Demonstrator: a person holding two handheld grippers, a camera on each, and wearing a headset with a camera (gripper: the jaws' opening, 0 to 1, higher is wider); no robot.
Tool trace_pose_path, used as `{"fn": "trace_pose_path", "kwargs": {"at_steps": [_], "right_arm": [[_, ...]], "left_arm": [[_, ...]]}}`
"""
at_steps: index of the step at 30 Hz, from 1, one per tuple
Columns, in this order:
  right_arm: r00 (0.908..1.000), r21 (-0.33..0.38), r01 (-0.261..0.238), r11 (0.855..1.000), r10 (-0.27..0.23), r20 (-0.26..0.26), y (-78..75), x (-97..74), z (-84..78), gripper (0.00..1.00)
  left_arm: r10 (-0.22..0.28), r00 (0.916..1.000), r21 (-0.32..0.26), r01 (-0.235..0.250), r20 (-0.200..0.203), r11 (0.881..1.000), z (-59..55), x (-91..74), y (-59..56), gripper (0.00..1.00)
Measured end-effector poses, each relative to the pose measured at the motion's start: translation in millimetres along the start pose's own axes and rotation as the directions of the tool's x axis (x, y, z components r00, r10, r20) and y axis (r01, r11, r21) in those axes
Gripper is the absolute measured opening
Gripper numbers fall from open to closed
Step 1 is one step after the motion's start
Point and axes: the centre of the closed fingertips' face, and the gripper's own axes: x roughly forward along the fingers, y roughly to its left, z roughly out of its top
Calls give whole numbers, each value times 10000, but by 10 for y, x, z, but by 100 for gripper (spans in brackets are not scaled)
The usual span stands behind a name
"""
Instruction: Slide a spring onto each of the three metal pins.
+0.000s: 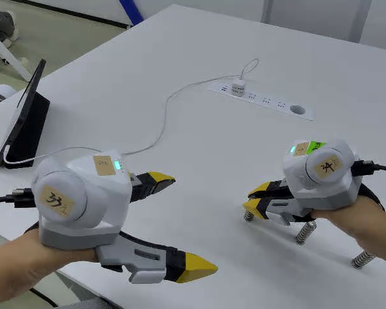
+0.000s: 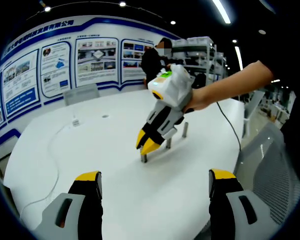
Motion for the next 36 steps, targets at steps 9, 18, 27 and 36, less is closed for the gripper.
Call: {"fn": "trace_pose_path", "kwargs": {"at_steps": [9, 18, 27, 36], "right_arm": [[9999, 354, 103, 9993, -107, 106, -8, -52, 22, 16], [9969, 367, 382, 9986, -406, 679, -33, -302, 172, 17], [9873, 909, 887, 9919, -996, 1241, -113, -729, 203, 20], [9733, 1064, 1473, 9834, -1632, 1614, -200, -1275, 33, 22]], "left_arm": [[181, 9998, 37, -181, 29, 9998, 20, -49, 12, 89], [307, 9993, -43, -306, 225, 9995, 99, -80, -1, 89], [566, 9970, -93, -562, 523, 9984, 260, -66, 0, 88], [585, 9978, 442, -598, 300, 9972, 342, -43, -71, 88]]}}
